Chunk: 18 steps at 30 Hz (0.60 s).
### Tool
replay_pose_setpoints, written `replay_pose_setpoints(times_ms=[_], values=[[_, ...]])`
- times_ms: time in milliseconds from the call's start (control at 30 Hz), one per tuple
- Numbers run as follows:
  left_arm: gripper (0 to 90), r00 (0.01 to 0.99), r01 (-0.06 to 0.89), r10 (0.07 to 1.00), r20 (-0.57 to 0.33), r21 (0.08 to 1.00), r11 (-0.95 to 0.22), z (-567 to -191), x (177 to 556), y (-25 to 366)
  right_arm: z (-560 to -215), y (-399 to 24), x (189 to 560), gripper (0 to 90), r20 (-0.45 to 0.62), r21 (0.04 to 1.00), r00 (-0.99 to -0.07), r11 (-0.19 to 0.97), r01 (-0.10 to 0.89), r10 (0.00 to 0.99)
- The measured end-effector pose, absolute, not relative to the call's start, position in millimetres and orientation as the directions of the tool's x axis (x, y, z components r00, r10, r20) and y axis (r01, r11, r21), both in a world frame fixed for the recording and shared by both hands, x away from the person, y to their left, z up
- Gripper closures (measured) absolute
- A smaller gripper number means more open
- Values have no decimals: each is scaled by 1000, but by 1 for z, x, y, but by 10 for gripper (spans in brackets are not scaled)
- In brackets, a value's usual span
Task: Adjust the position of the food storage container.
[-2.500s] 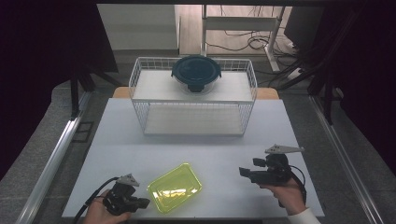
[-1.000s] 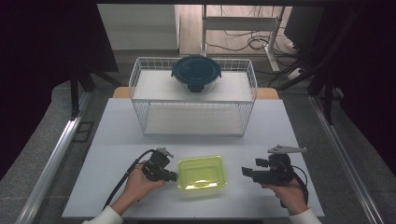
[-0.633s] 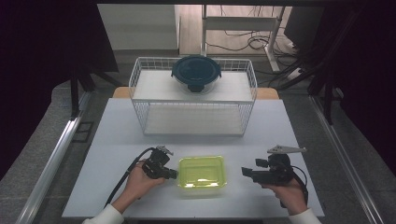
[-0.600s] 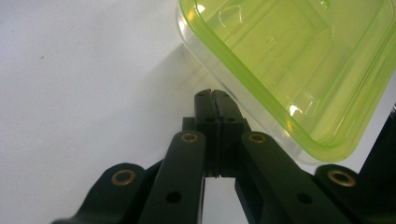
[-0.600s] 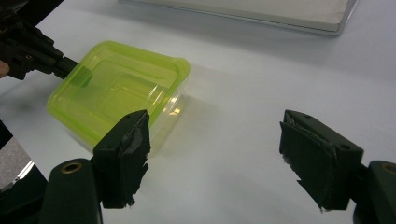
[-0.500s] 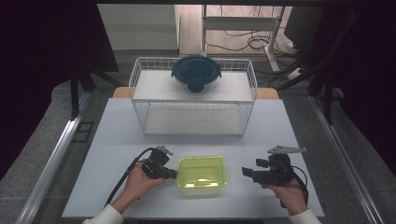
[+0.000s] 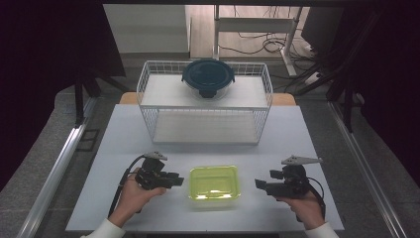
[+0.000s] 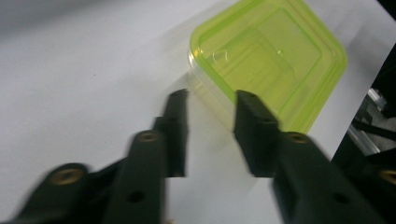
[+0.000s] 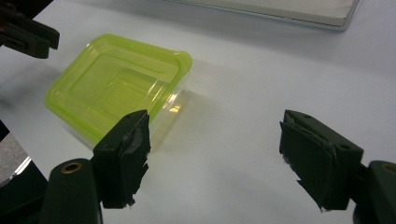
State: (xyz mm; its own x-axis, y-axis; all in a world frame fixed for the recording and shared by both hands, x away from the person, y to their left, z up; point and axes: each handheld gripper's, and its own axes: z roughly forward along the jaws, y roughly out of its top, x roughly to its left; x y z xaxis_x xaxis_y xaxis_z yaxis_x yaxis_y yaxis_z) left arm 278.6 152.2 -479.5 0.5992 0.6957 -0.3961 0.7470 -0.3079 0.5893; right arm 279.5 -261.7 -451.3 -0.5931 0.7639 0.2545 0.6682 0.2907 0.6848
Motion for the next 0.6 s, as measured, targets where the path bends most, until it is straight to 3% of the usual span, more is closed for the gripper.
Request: replay_pose_setpoints(times_ms=[167,367,600], values=[[397,585,749,693,-422,610,-260,-475,278,158,-453,-261,280,248,251,682,-596,298,668,762],[336,573,748,693,-437,624,-226,-471,276,166,-455,-261,281,248,250,678,-596,301,670,763],[331,557,758,695,-455,621,-201,-472,275,172,-457,-258,280,248,251,673,-600,309,672,759]])
